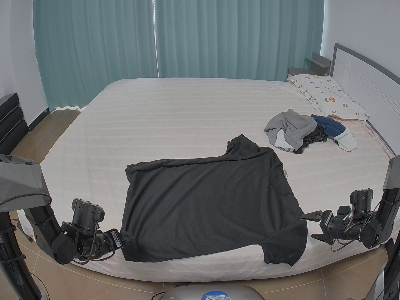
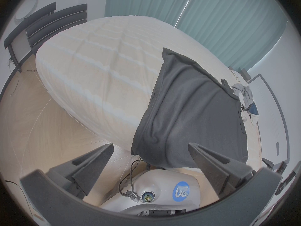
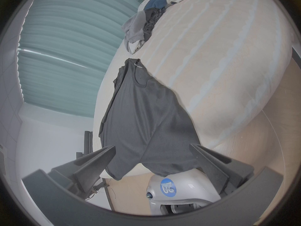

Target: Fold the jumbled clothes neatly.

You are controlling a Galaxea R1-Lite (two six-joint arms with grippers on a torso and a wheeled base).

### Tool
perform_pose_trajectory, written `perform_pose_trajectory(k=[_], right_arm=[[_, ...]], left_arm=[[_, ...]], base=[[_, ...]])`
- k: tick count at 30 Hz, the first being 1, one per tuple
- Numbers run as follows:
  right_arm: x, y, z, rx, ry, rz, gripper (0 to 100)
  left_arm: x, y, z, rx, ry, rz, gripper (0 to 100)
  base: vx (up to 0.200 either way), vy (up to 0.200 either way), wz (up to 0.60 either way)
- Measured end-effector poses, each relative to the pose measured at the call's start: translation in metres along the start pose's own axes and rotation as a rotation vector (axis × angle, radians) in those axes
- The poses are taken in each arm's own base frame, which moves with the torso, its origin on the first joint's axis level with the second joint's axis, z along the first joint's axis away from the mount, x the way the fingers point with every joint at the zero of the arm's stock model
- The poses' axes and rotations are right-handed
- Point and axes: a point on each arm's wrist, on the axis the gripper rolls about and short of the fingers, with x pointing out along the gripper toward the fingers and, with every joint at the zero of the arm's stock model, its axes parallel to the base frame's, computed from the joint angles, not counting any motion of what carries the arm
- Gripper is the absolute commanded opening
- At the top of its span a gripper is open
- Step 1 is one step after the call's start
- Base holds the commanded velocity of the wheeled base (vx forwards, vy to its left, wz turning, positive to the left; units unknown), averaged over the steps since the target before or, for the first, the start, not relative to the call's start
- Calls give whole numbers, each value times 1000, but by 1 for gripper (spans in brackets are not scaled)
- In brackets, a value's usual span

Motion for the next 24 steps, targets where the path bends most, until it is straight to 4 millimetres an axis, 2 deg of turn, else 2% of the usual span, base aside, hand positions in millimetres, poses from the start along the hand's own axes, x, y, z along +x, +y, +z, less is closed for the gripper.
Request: perform_pose_trajectory(k=[2, 20, 24], right_arm=[[3, 0, 2, 1, -7, 12, 100], [9, -6, -2, -3, -19, 34, 100], [9, -7, -2, 0, -18, 33, 100]], left_arm=[[0, 1, 3, -9, -9, -1, 100], [7, -1, 12, -87, -28, -7, 100], [9, -2, 15, -106, -33, -13, 100]], base=[[0, 200, 0], [0, 0, 0], [200, 0, 0]])
